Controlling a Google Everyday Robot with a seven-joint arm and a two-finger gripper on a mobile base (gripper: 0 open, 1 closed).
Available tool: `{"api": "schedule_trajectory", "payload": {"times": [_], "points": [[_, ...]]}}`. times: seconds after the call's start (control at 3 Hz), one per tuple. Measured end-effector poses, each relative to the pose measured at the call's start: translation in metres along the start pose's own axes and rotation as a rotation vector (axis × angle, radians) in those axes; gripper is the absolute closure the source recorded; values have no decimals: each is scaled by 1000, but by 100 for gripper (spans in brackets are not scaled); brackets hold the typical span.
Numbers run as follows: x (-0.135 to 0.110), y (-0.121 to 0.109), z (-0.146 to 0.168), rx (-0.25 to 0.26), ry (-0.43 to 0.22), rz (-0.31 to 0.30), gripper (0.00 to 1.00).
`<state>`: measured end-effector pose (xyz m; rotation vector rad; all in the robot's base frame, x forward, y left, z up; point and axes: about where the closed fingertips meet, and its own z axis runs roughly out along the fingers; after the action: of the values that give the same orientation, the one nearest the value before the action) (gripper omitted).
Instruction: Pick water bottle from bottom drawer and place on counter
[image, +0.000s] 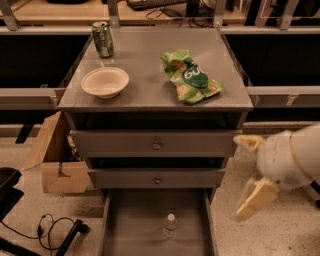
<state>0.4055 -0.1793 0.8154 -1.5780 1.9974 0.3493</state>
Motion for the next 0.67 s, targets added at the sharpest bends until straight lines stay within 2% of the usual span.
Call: {"api": "schedule_trajectory", "payload": {"times": [0.33, 0.67], "points": [[29, 43, 86, -55, -237, 97, 0], [47, 38, 118, 76, -447, 183, 0]]}}
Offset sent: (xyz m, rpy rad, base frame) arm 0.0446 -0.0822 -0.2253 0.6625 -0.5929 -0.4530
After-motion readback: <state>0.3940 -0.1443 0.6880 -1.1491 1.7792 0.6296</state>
